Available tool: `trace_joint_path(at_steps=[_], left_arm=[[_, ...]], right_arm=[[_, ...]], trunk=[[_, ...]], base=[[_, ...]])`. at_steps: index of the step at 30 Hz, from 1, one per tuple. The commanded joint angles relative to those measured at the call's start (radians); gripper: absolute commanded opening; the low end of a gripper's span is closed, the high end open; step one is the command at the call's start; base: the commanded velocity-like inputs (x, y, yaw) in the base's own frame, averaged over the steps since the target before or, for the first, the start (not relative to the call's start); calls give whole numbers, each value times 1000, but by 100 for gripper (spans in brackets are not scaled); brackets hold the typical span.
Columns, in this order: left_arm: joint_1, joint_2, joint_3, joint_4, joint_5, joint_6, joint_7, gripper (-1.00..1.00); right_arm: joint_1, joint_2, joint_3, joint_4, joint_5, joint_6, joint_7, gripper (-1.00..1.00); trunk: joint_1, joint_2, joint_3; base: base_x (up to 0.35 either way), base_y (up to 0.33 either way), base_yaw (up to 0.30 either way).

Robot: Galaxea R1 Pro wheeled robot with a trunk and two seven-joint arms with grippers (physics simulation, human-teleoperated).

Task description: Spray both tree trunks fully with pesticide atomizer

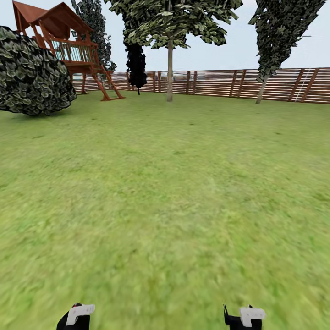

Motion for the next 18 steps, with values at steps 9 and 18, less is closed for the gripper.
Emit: trace_joint_path(at_steps=[9, 18], left_arm=[[1, 0, 0, 0, 0, 0, 0, -100], [0, -1, 0, 0, 0, 0, 0, -100]], right_arm=[[0, 0, 0, 0, 0, 0, -1, 100], [0, 0, 0, 0, 1, 0, -1, 100]], trunk=[[0, 0, 0], [0, 0, 0]], base=[[335, 0, 0], [335, 0, 0]])
